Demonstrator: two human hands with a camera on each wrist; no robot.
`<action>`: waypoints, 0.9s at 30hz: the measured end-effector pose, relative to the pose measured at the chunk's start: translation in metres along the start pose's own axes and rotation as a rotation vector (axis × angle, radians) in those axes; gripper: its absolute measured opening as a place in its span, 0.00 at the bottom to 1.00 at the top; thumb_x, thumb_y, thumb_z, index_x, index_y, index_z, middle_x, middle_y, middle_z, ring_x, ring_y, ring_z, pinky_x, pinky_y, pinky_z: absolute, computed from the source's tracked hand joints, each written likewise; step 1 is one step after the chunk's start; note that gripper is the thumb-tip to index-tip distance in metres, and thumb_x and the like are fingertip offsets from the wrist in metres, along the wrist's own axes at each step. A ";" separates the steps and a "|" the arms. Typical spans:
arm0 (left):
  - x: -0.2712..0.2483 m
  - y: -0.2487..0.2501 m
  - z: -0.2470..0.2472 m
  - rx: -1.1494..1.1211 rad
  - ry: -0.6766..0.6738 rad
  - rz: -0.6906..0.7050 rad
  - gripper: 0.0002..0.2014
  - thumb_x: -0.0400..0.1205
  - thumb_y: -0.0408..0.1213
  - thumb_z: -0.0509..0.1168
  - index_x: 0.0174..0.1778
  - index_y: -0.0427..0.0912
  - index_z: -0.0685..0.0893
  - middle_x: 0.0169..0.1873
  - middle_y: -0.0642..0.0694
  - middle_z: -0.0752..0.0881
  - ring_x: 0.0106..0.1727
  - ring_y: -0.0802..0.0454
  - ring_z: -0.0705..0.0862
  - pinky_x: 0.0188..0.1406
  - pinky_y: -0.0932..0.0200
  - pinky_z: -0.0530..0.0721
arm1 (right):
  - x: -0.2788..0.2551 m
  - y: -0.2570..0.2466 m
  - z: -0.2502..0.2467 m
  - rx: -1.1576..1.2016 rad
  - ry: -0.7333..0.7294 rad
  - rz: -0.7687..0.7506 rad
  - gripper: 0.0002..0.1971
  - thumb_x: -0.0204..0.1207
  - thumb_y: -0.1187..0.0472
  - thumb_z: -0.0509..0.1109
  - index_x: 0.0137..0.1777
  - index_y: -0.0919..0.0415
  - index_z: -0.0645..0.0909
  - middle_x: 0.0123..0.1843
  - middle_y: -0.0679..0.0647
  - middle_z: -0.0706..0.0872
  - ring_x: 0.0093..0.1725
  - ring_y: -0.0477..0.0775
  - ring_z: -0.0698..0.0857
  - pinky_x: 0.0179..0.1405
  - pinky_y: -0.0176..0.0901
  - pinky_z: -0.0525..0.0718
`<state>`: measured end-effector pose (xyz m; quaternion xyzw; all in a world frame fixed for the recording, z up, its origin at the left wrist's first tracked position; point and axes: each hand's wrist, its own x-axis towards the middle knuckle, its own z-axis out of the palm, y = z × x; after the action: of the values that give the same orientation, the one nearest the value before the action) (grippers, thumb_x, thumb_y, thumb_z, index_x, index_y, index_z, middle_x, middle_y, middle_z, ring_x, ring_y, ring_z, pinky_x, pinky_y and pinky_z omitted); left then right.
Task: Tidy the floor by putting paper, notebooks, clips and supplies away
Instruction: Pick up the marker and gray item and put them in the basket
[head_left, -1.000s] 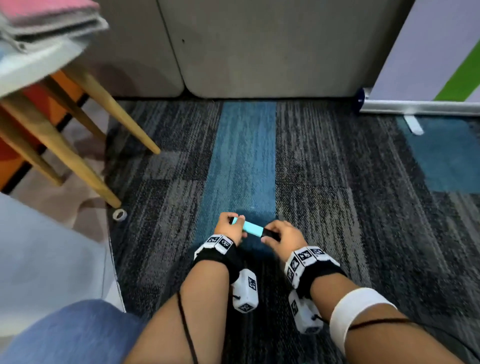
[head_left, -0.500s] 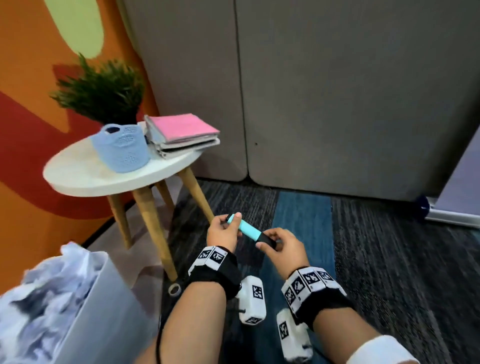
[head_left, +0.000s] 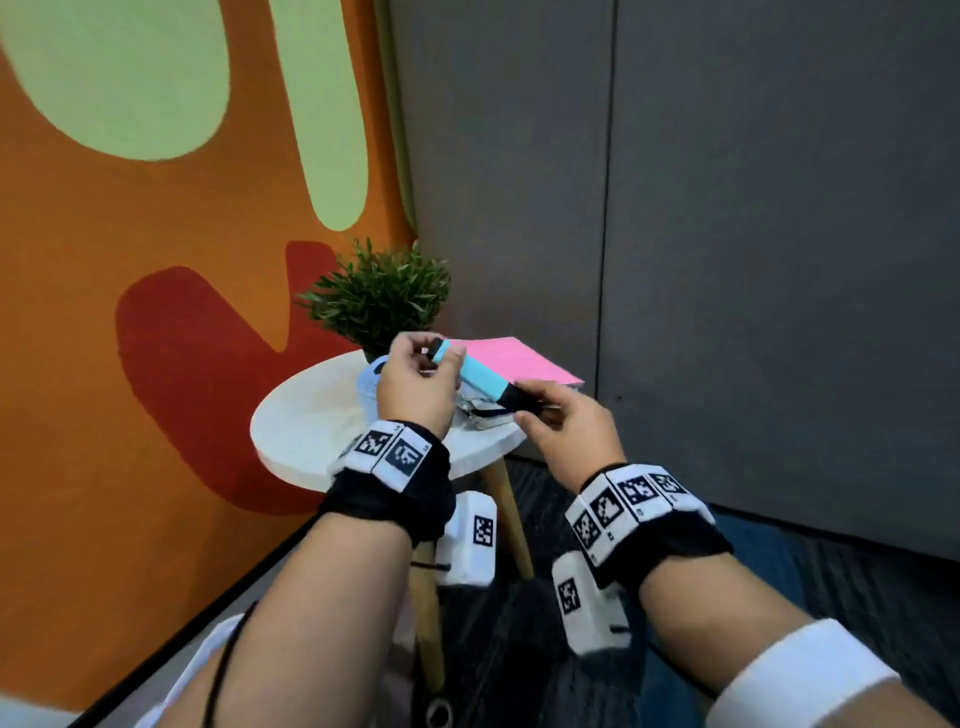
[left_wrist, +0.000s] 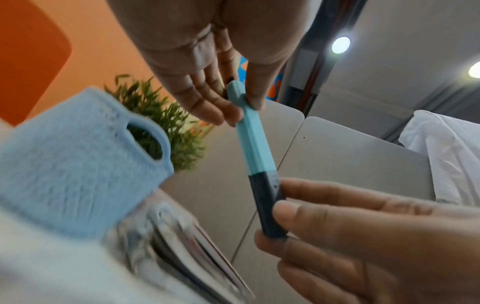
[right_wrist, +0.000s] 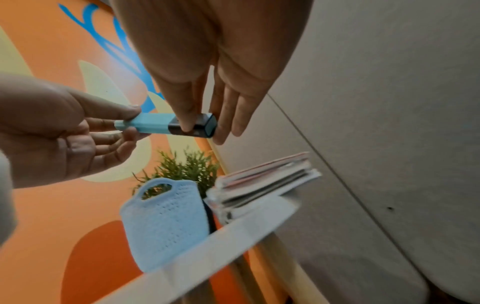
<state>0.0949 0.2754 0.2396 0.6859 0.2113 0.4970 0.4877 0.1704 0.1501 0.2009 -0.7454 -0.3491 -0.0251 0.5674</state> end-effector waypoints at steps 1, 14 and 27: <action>0.010 0.003 -0.007 0.026 0.020 0.038 0.06 0.79 0.39 0.69 0.43 0.48 0.77 0.41 0.42 0.86 0.40 0.43 0.86 0.47 0.47 0.87 | 0.007 -0.010 0.009 0.024 -0.020 -0.004 0.18 0.74 0.67 0.72 0.63 0.54 0.83 0.53 0.46 0.87 0.55 0.48 0.86 0.65 0.40 0.80; 0.065 -0.026 -0.069 0.105 0.204 0.129 0.08 0.83 0.38 0.64 0.56 0.43 0.78 0.43 0.53 0.81 0.34 0.65 0.78 0.30 0.79 0.73 | 0.045 -0.033 0.105 -0.258 -0.136 -0.058 0.24 0.78 0.64 0.67 0.73 0.50 0.72 0.67 0.52 0.81 0.61 0.57 0.82 0.67 0.46 0.77; 0.068 -0.050 -0.059 0.335 0.002 -0.026 0.13 0.80 0.41 0.69 0.58 0.43 0.83 0.45 0.46 0.85 0.45 0.50 0.82 0.43 0.64 0.74 | 0.043 -0.032 0.095 -0.290 -0.163 -0.111 0.04 0.79 0.63 0.66 0.51 0.58 0.82 0.51 0.50 0.77 0.47 0.48 0.76 0.50 0.38 0.73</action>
<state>0.0813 0.3773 0.2295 0.7545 0.3006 0.4490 0.3725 0.1509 0.2564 0.2127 -0.7984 -0.4274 -0.0459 0.4216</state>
